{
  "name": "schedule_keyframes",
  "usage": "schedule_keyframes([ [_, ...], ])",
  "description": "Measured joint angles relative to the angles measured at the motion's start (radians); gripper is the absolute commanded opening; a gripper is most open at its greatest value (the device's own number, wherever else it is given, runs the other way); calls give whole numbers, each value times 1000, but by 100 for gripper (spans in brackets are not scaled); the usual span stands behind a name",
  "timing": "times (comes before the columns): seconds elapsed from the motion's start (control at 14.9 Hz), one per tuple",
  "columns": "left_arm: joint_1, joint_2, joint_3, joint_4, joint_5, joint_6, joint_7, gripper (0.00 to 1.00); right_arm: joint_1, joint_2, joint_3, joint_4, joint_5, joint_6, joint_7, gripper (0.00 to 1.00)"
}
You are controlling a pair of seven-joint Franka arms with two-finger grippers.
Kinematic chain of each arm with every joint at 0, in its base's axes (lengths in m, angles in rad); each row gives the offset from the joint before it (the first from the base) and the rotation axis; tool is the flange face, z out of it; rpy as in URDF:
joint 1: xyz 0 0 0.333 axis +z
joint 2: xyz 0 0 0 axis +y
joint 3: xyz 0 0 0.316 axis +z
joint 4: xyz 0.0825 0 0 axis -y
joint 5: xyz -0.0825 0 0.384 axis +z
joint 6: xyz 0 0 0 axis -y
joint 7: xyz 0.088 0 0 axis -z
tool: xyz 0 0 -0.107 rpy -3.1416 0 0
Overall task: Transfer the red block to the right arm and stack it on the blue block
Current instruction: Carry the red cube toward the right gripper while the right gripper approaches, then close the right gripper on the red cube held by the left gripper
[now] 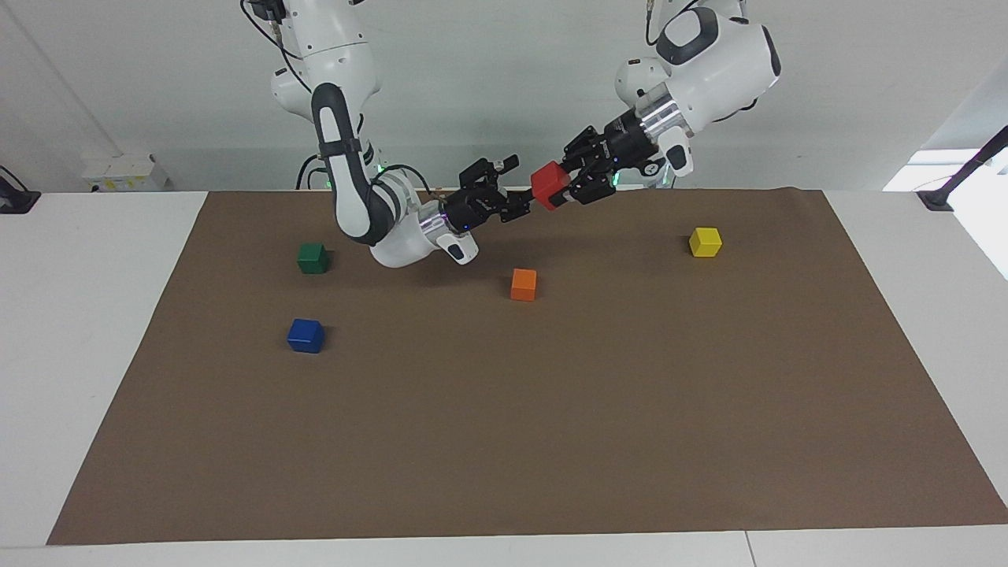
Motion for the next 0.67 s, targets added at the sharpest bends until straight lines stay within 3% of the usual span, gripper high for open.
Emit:
schedule_keyframes([
  [0.67,-7,-63,6,-98,-1,15,-60,0,37,0,-1,6,117,56,-1,100],
])
